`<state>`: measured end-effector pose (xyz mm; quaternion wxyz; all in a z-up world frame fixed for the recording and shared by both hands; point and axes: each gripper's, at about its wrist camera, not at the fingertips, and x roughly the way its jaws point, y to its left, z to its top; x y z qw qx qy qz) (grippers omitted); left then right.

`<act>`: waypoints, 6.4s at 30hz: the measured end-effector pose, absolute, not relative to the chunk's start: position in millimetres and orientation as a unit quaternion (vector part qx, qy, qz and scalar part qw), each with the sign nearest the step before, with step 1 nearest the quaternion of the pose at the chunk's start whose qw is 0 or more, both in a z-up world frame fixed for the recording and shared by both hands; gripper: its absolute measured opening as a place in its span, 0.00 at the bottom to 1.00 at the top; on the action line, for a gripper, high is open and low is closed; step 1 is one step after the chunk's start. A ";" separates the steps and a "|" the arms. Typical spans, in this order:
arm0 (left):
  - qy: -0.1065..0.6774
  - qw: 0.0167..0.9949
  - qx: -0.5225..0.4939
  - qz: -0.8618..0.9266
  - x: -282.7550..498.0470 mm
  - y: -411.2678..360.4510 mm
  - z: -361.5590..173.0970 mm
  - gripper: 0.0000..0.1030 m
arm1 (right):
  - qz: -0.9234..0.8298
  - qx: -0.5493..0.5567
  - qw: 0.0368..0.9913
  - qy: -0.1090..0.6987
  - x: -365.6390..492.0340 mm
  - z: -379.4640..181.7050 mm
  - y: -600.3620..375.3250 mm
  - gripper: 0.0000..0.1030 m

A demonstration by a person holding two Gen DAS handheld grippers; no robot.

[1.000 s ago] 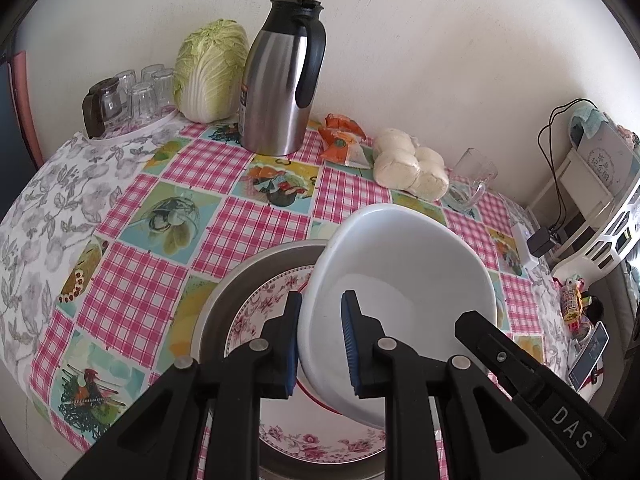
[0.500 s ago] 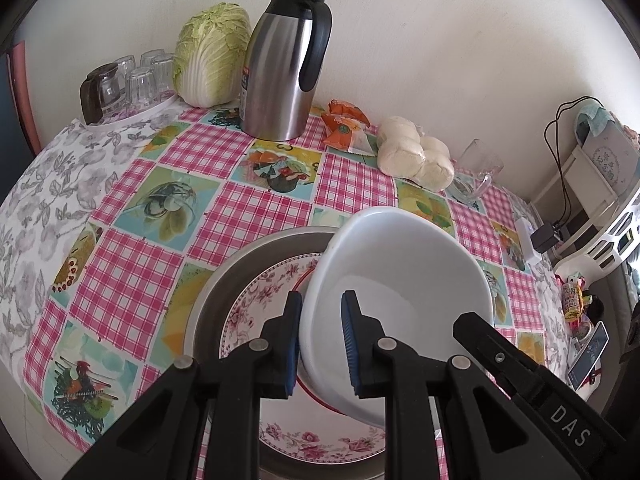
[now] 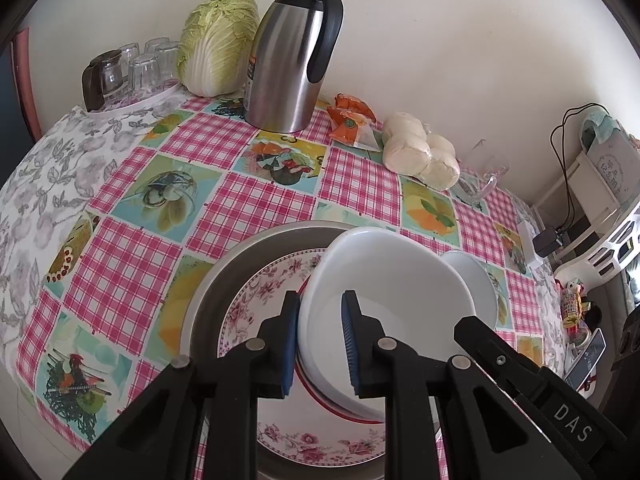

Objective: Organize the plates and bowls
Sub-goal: 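Lower the square bowl onto the red-rimmed bowl and open the right gripper, then move the right gripper toward the pale blue round bowl, then close the right gripper on the pale blue bowl rim, then lift the pale blue bowl with the right gripper and carry it over the basin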

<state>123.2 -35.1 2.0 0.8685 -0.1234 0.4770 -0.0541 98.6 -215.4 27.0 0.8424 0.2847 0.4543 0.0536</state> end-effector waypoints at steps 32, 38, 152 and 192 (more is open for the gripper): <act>0.459 0.881 -0.114 0.011 115.2 -16.1 22.3 0.70 | 0.006 0.241 0.861 0.448 91.9 41.1 -229.1 0.50; 0.463 0.880 -0.103 0.035 116.6 -9.6 18.5 0.83 | -0.003 0.231 0.863 0.450 92.3 39.8 -229.2 0.68; 0.441 0.886 0.091 -0.112 173.4 -227.2 -0.8 0.78 | -0.046 0.287 0.826 0.484 127.5 -66.9 -339.9 0.49; 0.507 0.839 0.057 -0.186 169.8 -259.4 -41.9 0.47 | -0.073 0.350 0.825 0.438 107.7 -64.8 -398.0 0.09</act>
